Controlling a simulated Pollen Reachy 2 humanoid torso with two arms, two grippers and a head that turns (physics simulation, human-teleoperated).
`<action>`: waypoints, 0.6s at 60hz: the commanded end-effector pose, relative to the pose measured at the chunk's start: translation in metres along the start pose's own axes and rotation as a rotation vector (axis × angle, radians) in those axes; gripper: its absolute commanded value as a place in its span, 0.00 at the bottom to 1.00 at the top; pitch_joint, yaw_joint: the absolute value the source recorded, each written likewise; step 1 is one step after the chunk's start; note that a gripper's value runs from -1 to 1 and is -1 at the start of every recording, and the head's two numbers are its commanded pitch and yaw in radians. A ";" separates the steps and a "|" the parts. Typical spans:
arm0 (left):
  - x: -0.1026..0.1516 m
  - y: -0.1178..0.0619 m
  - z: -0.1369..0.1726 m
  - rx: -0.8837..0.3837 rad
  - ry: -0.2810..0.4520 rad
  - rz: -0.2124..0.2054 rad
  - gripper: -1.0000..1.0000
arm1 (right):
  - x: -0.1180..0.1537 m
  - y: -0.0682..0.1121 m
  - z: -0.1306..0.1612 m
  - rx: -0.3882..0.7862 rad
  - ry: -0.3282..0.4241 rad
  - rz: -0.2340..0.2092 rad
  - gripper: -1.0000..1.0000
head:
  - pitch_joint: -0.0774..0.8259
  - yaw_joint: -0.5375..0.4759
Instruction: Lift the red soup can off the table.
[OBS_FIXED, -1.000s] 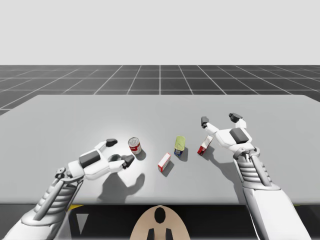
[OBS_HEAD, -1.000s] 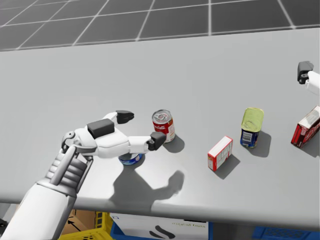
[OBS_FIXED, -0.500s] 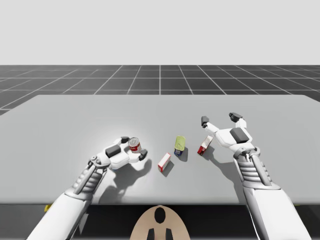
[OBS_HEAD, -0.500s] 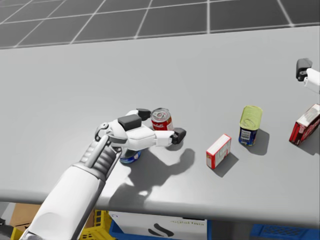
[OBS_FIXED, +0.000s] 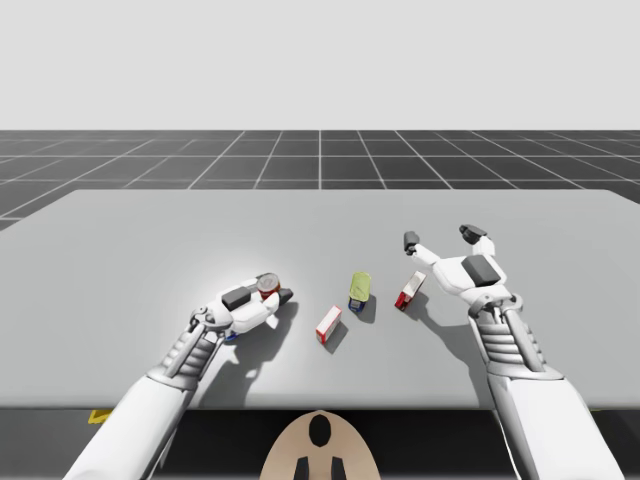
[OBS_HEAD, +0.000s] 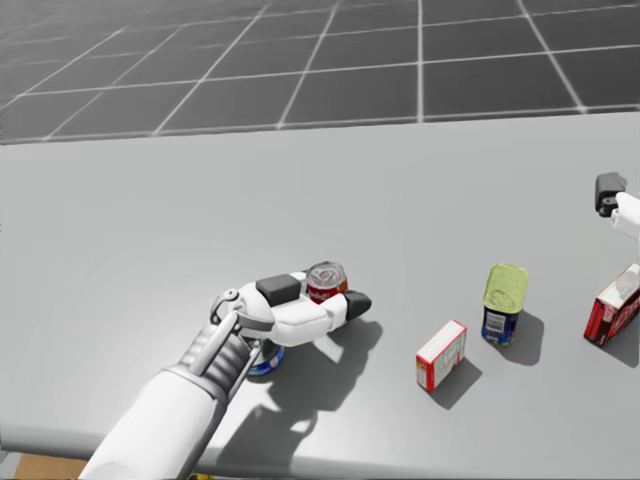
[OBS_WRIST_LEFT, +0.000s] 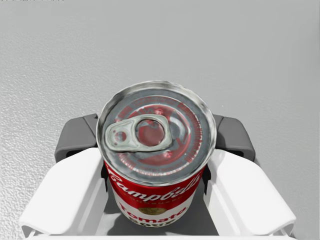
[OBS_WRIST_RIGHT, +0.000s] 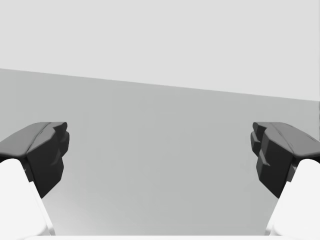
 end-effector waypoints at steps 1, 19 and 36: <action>-0.010 -0.002 -0.003 -0.008 0.034 0.002 1.00 | 0.000 -0.001 0.000 -0.002 -0.001 -0.001 0.00 | 0.60 0.74; -0.008 -0.003 -0.001 -0.012 0.035 -0.011 1.00 | 0.001 -0.002 0.000 -0.006 -0.004 -0.005 0.00 | 0.41 0.76; 0.064 0.002 0.041 0.005 -0.107 -0.063 1.00 | 0.001 -0.003 0.000 -0.009 0.000 -0.004 0.00 | 0.42 0.76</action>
